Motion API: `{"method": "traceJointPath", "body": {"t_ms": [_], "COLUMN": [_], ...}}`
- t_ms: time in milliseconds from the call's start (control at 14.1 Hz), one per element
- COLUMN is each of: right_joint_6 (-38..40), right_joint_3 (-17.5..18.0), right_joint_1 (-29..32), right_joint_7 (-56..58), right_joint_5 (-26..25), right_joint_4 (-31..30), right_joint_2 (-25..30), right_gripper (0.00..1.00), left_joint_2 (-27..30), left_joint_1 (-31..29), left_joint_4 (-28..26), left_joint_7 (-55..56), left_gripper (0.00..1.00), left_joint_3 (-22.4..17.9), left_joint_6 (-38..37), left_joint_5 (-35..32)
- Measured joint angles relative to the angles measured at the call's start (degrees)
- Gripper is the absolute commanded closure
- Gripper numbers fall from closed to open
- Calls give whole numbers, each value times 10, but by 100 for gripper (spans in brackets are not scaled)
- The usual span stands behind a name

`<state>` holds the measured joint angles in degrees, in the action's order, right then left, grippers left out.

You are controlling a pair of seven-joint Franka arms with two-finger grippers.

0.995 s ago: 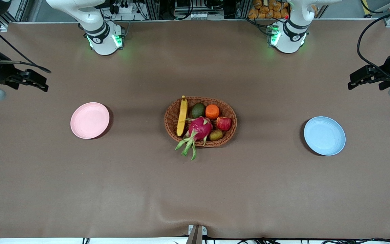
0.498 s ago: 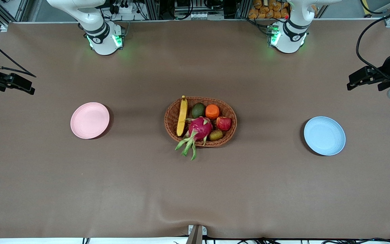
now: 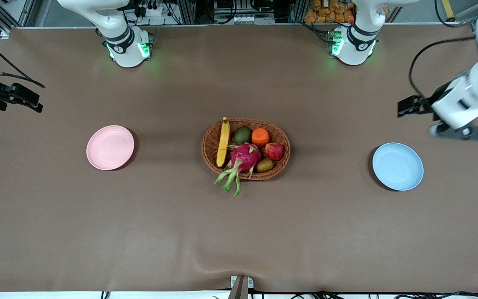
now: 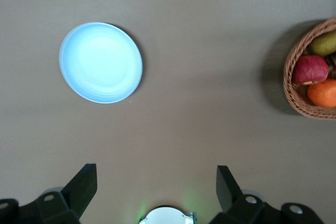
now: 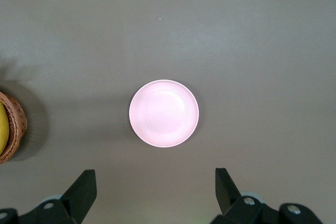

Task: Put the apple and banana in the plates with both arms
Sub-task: 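Reach the left gripper over the basket toward the red apple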

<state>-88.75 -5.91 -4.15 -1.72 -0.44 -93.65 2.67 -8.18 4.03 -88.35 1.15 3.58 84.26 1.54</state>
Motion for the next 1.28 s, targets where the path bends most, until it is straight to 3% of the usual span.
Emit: {"method": "traceJointPath", "body": {"t_ms": [284, 569, 1067, 1280], "right_joint_6": [0, 0, 0, 0], "right_joint_3": [1, 2, 3, 4], "right_joint_1": [0, 0, -1, -1], "right_joint_7": [0, 0, 0, 0], "right_joint_5": [0, 0, 0, 0], "right_joint_4": [-1, -1, -1, -1], "right_joint_2": [0, 0, 0, 0], "right_gripper": [0, 0, 0, 0], "left_joint_2": [-31, -43, -112, -156], "left_joint_1": [10, 27, 132, 151], "left_joint_4": [-63, -132, -135, -108], "left_joint_7": [0, 52, 205, 242], "left_gripper": [0, 0, 0, 0], "left_joint_3": [12, 57, 68, 68], "left_joint_6": [84, 164, 282, 299], "left_joint_5": [24, 27, 30, 51]}}
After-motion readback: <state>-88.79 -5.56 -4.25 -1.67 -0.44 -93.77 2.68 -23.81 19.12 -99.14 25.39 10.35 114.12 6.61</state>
